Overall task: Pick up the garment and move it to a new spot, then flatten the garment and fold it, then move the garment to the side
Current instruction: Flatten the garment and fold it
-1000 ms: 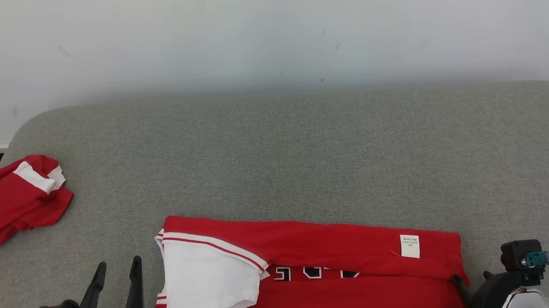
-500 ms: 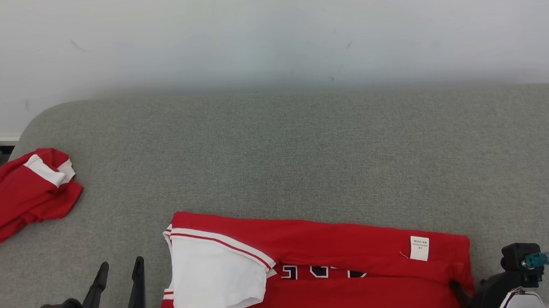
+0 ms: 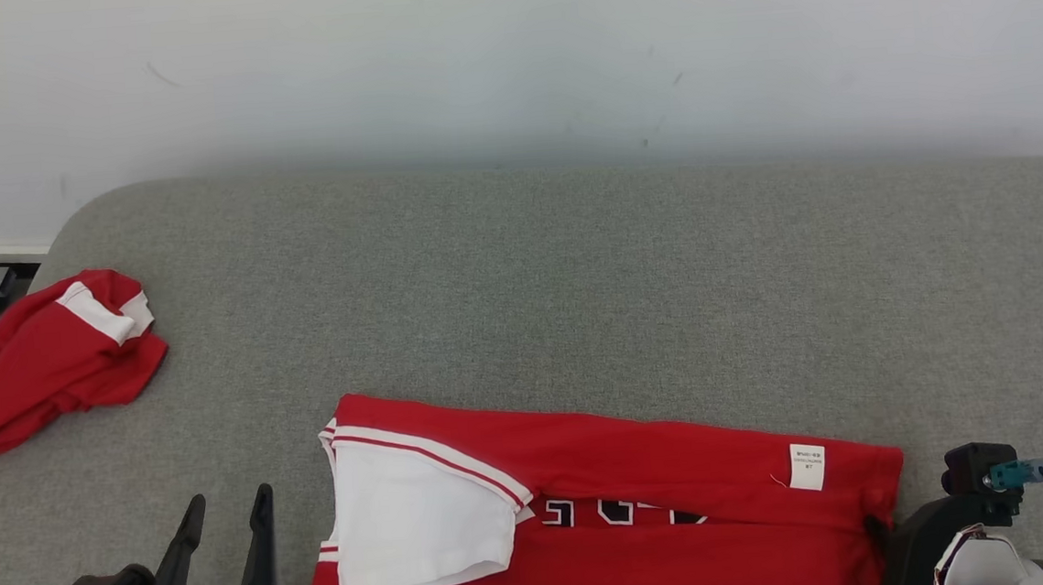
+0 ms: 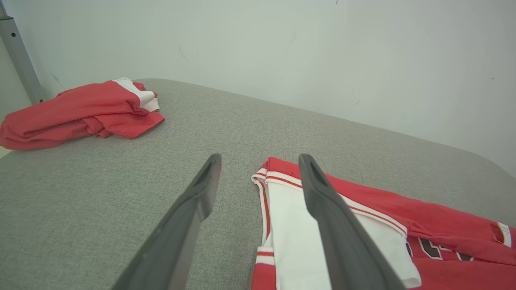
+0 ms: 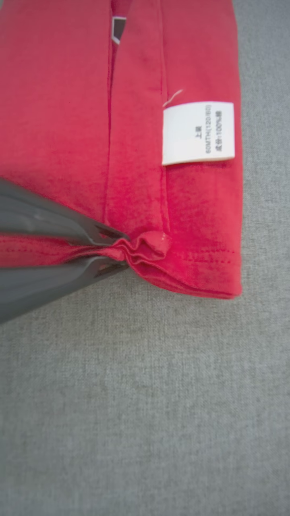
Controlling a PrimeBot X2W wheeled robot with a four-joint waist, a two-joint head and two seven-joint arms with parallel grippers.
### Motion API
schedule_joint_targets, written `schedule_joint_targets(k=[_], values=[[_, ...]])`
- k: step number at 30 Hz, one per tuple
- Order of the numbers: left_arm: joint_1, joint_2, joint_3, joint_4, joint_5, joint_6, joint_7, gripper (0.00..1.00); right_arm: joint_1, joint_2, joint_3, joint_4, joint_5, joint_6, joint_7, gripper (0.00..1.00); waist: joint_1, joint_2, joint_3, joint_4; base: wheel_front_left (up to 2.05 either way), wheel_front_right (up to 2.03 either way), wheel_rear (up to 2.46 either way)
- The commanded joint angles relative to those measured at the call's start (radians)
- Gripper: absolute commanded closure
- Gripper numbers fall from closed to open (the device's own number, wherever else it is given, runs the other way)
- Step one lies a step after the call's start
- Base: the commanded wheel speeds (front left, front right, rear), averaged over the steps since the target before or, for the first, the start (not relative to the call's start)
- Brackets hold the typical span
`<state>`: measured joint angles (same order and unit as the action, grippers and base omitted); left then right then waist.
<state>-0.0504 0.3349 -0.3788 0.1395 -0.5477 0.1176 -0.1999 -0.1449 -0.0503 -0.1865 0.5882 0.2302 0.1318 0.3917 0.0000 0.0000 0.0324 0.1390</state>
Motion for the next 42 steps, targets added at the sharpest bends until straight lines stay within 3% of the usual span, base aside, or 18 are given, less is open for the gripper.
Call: schedule_joint_targets(k=[1,10,20,31,36,42], values=[[-0.005,0.007,0.000,0.001,-0.014,0.003,-0.004,0.00,0.000,-0.001,-0.012,0.021,-0.007,-0.002,-0.002,1.00,0.0000,0.0000,-0.001,-0.001,0.00,0.00,0.00],[-0.006,0.009,0.001,0.005,-0.018,0.001,-0.009,0.00,-0.057,-0.008,-0.196,0.038,-0.037,-0.003,-0.049,1.00,0.0000,0.0000,0.000,-0.011,0.00,0.00,0.00],[-0.018,0.015,-0.002,0.009,-0.015,-0.002,-0.015,0.00,-0.128,-0.005,-0.482,0.004,-0.209,-0.002,-0.056,1.00,0.0000,0.0000,0.006,-0.017,0.00,0.00,0.00],[-0.028,0.011,-0.009,0.024,-0.017,-0.011,-0.026,0.00,-0.166,-0.004,-0.737,-0.215,-0.448,-0.002,0.003,1.00,0.0000,0.0000,0.014,-0.001,0.00,0.00,0.00],[-0.028,0.012,-0.009,0.032,-0.019,-0.009,-0.031,0.00,-0.167,-0.004,-0.760,-0.292,-0.484,-0.002,0.041,1.00,0.0000,0.0000,0.010,0.002,0.00,0.00,0.00],[-0.028,0.009,-0.019,0.041,-0.019,-0.014,-0.031,0.00,-0.109,-0.002,-0.677,-0.302,-0.426,-0.002,0.125,1.00,0.0000,0.0000,-0.001,0.004,0.00,0.00,0.00]])
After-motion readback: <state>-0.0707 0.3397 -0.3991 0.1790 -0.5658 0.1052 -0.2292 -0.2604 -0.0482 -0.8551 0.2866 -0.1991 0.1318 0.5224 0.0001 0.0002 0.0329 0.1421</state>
